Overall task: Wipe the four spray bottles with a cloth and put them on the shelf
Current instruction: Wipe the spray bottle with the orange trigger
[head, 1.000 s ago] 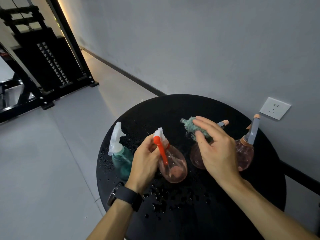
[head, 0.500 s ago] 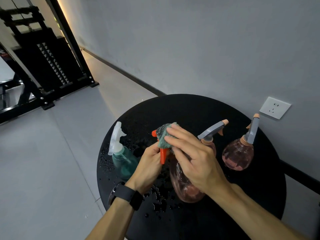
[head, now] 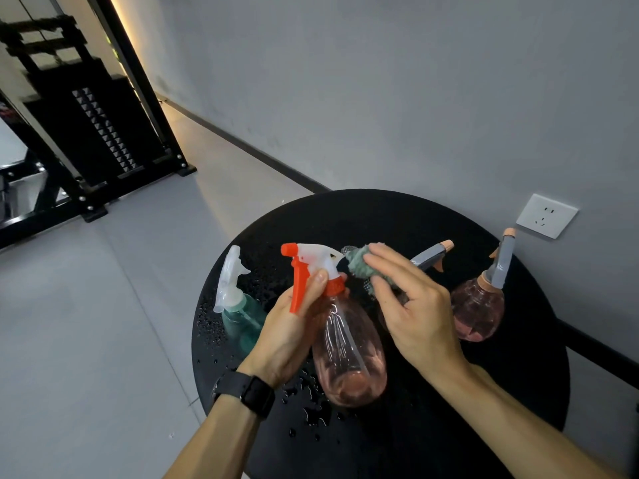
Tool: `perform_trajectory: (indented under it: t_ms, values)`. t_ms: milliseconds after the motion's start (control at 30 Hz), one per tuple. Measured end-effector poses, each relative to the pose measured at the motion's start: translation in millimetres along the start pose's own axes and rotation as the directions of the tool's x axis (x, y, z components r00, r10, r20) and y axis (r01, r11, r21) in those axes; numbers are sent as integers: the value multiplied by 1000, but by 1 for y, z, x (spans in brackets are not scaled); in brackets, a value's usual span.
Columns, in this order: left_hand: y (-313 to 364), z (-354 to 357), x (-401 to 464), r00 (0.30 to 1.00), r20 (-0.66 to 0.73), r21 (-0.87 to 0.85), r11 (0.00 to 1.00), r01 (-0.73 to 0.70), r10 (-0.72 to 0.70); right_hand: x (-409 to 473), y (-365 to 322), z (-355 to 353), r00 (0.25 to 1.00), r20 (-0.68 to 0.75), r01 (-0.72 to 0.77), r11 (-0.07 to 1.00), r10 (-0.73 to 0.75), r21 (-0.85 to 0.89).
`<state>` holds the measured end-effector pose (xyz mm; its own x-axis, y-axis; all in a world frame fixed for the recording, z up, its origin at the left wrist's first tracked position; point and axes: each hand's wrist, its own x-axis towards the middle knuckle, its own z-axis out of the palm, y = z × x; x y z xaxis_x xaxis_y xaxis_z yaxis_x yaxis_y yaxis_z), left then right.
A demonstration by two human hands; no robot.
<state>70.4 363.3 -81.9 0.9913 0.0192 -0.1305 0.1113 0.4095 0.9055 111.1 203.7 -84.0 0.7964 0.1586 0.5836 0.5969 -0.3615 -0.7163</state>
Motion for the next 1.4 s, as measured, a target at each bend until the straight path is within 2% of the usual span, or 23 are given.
perform_trajectory:
  t_ms: [100, 233, 367, 600, 833, 1133, 1200, 1400]
  values:
    - [-2, 1, 1, 998, -56, -32, 999, 22, -24, 5, -9, 0, 999, -44, 33, 999, -32, 28]
    - [-6, 4, 2, 999, -33, -83, 996, 32, -34, 2, -17, 7, 996, 49, 73, 996, -75, 43]
    - [-6, 8, 0, 999, -25, -95, 994, 45, -48, -1, -16, 12, 985, 148, 90, 996, -86, -22]
    - [-3, 8, 2, 996, -75, -129, 991, 46, -56, -8, -13, 9, 973, 209, 107, 994, -101, -20]
    - [-4, 5, 5, 987, -132, -128, 989, 71, -87, -17, -11, -4, 953, 297, 53, 998, -55, 16]
    - [0, 2, 10, 973, -228, -87, 996, 13, -32, -31, -3, -25, 929, 357, 80, 995, -95, 56]
    - [-1, 1, 11, 970, -240, -88, 996, 8, -29, -29, -2, -28, 934, 337, 103, 993, -116, 55]
    - [-7, 6, 10, 985, -155, -17, 997, 74, -76, -15, -9, -18, 989, 100, 103, 994, -105, 22]
